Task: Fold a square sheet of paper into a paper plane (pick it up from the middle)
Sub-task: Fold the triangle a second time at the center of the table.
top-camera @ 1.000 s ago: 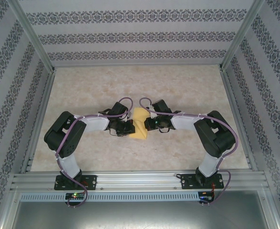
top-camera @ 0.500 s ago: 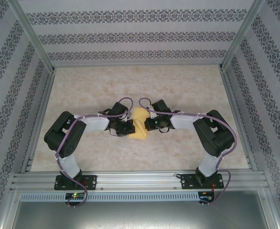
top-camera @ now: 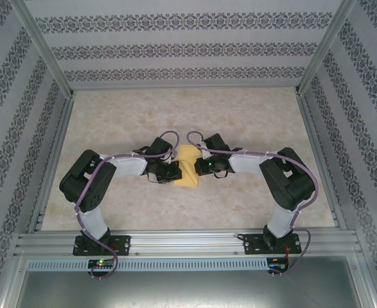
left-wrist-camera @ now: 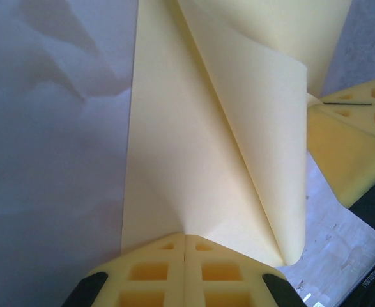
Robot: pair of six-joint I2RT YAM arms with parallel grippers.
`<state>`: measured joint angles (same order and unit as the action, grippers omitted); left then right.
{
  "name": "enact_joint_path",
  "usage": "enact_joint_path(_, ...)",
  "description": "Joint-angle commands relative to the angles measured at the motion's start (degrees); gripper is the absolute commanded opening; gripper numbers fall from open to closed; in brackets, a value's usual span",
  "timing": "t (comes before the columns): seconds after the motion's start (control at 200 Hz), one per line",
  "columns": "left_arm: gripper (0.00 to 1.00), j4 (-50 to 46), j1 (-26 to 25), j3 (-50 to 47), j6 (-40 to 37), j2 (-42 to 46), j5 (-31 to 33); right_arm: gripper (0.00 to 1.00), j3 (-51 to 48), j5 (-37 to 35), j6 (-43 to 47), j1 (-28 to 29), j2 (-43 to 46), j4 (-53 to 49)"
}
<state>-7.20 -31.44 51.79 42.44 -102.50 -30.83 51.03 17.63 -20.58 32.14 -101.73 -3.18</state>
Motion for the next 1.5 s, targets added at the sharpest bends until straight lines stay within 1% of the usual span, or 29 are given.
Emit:
enact_joint_path(0.0, 0.0, -4.28, -0.7, 0.11, -1.13, -1.92, 2.56, 0.0, 0.5, -2.27, 0.99, 0.77, -1.52, -1.49)
enact_joint_path(0.465, 0.0, -4.39, -0.66, 0.3, -1.3, -1.92, 2.55, 0.0, 0.37, -4.52, 0.63, 1.69, -0.24, -2.71)
enact_joint_path(0.575, 0.0, -4.6, -0.72, 0.33, -1.34, -1.57, 2.71, 0.0, -1.02, -5.32, 0.34, 1.87, 1.2, -1.34)
enact_joint_path(0.689, 0.0, -4.6, -0.72, 0.58, -1.24, -1.54, 2.7, 0.0, -0.86, -4.89, 0.36, 1.85, 2.15, -2.35)
enact_joint_path(0.894, 0.0, -4.49, -0.72, 0.55, -1.37, -1.83, 2.52, 0.0, -0.6, -4.12, 0.12, 1.91, -0.96, -1.09)
enact_joint_path(1.224, 0.0, -4.58, -0.73, 0.65, -1.4, -1.33, 2.54, 0.0, 0.39, -3.97, 0.63, 1.96, -0.99, -2.25)
enact_joint_path(1.319, 0.07, -5.18, -0.74, 1.41, -1.48, 0.55, 2.44, 0.0, 0.35, -4.34, 0.46, 1.92, -1.49, -2.71)
enact_joint_path(1.429, 0.17, -6.29, -0.73, 3.29, -1.7, 4.26, 3.2, 0.0, 0.11, -4.74, 0.27, 1.94, -1.71, -2.49)
enact_joint_path(1.499, 0.21, -7.28, -0.64, 4.8, -2.13, 7.17, 5.18, 0.0, 0.07, -4.72, 0.36, 1.91, -1.71, -2.45)
